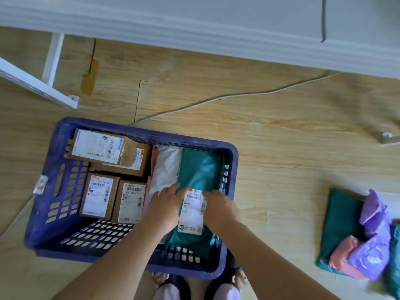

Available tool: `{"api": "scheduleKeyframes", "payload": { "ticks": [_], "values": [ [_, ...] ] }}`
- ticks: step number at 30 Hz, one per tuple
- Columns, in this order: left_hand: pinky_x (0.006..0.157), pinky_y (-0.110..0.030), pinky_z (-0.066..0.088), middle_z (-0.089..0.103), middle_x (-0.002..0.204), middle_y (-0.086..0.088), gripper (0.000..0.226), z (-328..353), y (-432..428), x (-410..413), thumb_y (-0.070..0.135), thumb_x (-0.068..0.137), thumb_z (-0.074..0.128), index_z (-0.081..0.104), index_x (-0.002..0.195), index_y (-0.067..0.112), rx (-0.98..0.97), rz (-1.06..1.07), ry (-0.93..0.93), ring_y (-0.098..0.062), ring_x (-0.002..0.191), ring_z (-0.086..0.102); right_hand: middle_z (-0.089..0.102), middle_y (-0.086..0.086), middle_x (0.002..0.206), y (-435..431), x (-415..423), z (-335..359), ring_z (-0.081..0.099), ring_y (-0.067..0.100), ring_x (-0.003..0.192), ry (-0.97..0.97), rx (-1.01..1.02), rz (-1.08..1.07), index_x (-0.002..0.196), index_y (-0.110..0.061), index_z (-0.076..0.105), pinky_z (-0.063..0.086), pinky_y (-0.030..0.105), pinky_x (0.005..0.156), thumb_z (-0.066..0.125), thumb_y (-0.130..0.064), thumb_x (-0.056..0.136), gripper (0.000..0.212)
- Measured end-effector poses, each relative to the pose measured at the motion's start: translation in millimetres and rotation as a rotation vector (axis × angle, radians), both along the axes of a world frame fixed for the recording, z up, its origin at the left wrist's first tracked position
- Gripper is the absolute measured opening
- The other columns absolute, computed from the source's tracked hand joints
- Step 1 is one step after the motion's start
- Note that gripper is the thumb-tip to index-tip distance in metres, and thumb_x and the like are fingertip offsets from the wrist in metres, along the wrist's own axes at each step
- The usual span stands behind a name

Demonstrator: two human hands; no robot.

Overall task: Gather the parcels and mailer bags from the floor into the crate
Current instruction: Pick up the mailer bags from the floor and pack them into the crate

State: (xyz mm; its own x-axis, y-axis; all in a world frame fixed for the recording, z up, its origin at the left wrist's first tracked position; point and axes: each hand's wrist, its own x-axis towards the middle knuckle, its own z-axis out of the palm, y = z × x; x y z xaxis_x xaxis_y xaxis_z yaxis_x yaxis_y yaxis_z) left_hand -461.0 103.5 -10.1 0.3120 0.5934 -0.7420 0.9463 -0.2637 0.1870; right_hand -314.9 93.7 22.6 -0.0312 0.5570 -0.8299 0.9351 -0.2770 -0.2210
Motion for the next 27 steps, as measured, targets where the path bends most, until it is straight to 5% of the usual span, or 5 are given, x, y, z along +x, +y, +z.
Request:
{"api": "scheduleKeyframes", "payload": {
  "ticks": [8,18,27],
  "values": [
    [0.111,-0.035,0.031,0.012,0.157,0.0,0.068,103.1,20.0,19.8,0.018,0.091,0.055,0.02,0.149,0.025,0.072,-0.028,-0.14,-0.02,0.139,0.03,0.044,-0.001,0.142,-0.8,37.5,92.9,0.043,0.02,0.128,0.078,0.207,-0.165,0.143,-0.025,0.035,0.037,0.029,0.103,0.045,-0.006,0.089,0.058],
    [0.107,-0.031,0.033,0.012,0.157,0.001,0.064,247.3,17.3,53.7,0.023,0.093,0.054,0.022,0.149,0.023,0.107,-0.073,-0.276,-0.019,0.129,0.043,0.057,0.0,0.128,-32.8,75.0,222.4,0.054,0.018,0.115,0.065,0.322,-0.377,0.134,-0.026,0.048,0.045,0.027,0.093,0.049,-0.01,0.089,0.048],
    [0.109,-0.03,0.032,0.013,0.155,0.007,0.061,337.7,-6.1,121.1,0.028,0.094,0.052,0.022,0.147,0.026,0.107,-0.248,-0.387,-0.016,0.139,0.028,0.057,-0.003,0.126,-89.8,132.6,311.8,0.055,0.013,0.111,0.05,0.411,-0.602,0.132,-0.027,0.05,0.038,0.016,0.081,0.05,-0.012,0.09,0.044]
  ]
}}
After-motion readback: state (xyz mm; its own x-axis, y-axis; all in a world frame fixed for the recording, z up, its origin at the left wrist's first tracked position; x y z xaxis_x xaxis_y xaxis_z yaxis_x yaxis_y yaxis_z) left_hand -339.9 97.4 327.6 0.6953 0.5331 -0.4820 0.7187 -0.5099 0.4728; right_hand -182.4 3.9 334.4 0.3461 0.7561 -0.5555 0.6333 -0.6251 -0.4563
